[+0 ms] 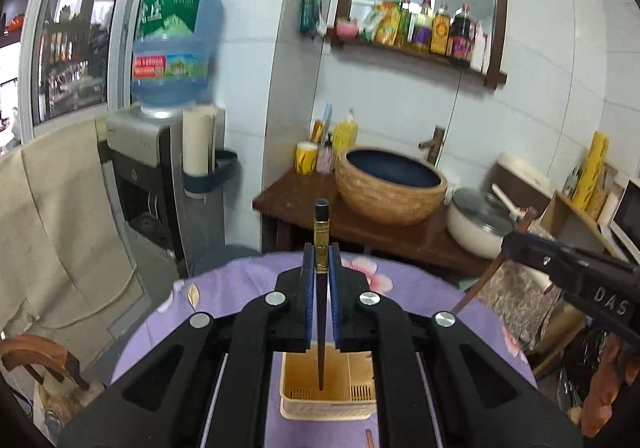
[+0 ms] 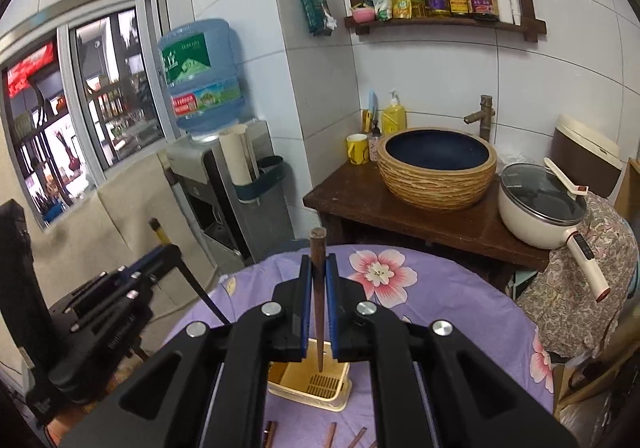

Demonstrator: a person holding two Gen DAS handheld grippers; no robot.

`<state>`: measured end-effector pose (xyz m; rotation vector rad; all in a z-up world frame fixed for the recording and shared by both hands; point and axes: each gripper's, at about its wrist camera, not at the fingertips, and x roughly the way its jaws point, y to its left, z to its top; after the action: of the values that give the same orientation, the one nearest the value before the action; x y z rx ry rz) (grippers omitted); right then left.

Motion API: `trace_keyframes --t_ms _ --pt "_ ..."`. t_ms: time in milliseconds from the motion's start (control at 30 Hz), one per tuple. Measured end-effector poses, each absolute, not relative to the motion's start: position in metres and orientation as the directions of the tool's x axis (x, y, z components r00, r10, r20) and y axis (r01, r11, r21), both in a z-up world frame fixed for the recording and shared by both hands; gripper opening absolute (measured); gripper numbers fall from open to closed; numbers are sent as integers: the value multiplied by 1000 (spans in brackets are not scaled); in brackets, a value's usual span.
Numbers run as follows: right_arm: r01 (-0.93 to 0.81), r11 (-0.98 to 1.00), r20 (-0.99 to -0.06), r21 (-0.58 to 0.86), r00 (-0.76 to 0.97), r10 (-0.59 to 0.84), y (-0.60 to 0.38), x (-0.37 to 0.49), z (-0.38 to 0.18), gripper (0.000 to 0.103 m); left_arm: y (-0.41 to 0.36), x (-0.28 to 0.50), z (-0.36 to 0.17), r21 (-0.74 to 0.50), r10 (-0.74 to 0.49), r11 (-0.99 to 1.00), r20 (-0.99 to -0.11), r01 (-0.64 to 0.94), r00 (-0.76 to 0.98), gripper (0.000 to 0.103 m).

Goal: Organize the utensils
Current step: 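Carry both chopsticks to the cream caddy and lower them inside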

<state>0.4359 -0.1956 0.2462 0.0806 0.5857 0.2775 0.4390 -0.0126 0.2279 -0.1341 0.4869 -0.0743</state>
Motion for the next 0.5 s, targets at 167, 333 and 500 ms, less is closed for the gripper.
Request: trace_keyframes --t_ms 167,333,500 --pt "-219 961 -567 170 776 277 -194 445 218 7 -9 455 189 -154 -87 988 -511 8 855 7" --pt "-190 961 -602 200 750 274 -199 455 193 7 -5 469 161 -157 -80 988 -557 -10 827 7" --pt "-174 962 -623 209 735 268 -201 459 177 7 -6 475 145 -146 -88 989 -577 3 812 7"
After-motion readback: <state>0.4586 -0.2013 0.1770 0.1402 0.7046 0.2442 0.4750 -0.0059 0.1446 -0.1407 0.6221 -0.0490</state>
